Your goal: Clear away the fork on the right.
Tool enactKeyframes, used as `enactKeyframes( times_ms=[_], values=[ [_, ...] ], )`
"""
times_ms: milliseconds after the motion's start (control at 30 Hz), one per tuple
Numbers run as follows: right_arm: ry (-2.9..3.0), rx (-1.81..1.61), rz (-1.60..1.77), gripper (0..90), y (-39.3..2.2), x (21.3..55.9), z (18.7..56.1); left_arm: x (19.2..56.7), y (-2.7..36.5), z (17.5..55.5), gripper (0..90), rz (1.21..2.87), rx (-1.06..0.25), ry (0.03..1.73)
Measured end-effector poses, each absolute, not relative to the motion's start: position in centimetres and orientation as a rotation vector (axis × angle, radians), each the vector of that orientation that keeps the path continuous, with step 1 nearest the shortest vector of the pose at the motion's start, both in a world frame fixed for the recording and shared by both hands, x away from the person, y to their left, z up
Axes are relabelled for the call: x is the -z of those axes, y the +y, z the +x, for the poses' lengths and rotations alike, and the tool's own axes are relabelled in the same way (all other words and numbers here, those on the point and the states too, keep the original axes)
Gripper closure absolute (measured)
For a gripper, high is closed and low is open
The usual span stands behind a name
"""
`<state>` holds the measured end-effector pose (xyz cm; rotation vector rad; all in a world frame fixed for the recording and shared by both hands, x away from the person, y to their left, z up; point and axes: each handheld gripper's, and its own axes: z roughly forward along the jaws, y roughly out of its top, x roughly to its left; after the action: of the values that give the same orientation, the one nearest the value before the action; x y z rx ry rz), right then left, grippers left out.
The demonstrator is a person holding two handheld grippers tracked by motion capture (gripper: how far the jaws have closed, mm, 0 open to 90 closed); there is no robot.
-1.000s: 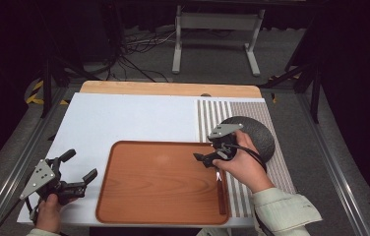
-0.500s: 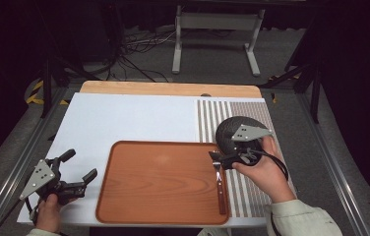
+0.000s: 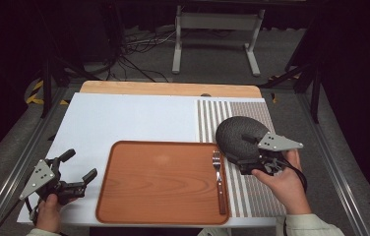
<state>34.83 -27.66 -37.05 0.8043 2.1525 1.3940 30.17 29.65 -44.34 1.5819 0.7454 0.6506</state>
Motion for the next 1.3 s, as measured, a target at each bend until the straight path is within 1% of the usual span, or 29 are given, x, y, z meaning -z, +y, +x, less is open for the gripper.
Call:
enactKeyframes(
  times_ms=[233,533,767,1100,1300],
  values=[
    [2.050,-1.466,0.783,13.8,-29.4,38.0,33.5,44.3,29.6,30.2,1.6,1.578,-0.652,0.745],
    [1.994,-1.500,0.800,13.0,-31.0,39.9,32.7,44.3,29.7,30.2,1.6,1.573,-0.653,0.744],
    [1.971,-1.528,0.807,13.0,-31.9,41.1,32.5,44.2,29.8,30.1,1.6,1.566,-0.654,0.743],
    [1.938,-1.530,0.887,13.0,-33.5,43.7,33.1,44.1,29.9,30.0,1.6,1.561,-0.659,0.736],
    [1.979,-1.522,0.937,13.0,-33.4,44.8,33.2,44.1,29.9,30.0,1.6,1.556,-0.658,0.739]
  ],
)
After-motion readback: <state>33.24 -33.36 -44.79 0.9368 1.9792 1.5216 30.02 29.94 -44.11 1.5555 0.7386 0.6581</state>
